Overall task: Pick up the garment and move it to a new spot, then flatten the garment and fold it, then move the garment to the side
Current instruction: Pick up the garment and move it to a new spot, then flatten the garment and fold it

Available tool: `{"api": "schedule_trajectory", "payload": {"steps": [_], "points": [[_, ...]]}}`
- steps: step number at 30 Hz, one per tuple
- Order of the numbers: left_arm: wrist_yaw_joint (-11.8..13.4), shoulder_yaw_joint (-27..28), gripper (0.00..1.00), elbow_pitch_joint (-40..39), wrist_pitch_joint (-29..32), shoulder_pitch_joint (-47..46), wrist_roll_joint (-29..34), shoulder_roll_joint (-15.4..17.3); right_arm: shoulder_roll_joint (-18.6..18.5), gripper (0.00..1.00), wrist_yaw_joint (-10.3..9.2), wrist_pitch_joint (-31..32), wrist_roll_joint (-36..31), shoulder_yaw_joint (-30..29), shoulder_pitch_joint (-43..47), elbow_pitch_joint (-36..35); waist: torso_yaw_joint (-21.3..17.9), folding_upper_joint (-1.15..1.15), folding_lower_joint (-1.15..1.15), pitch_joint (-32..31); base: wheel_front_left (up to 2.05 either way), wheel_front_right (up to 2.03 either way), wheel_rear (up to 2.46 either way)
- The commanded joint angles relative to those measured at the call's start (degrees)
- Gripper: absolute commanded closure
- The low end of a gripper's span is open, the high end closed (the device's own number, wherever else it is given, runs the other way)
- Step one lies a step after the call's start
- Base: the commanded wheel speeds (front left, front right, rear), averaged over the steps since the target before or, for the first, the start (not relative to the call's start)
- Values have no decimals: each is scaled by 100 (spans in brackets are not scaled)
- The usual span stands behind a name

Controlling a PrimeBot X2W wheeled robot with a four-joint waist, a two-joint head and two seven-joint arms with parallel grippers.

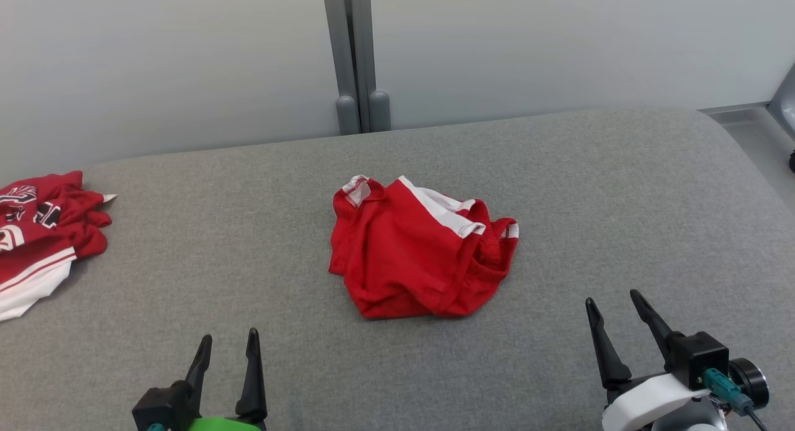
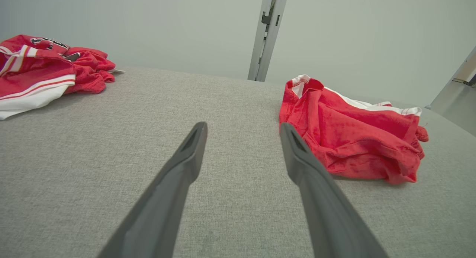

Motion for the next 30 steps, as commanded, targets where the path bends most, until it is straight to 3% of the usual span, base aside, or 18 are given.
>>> {"api": "schedule_trajectory", "payload": {"steps": [1, 24, 30], "points": [[-7, -3, 0, 24, -3, 55, -32, -3, -21, 0, -10, -2, 24, 3, 20, 17, 0, 0, 0, 3, 0, 0, 0], [42, -162, 0, 39, -3, -45, -103, -3, -21, 0, -10, -2, -5, 11, -4, -3, -22, 0, 0, 47, 0, 0, 0], [-28, -451, 0, 35, -3, -339, -3, -4, -21, 0, -10, -2, -27, 46, -27, -25, -103, 0, 0, 117, 0, 0, 0]]}}
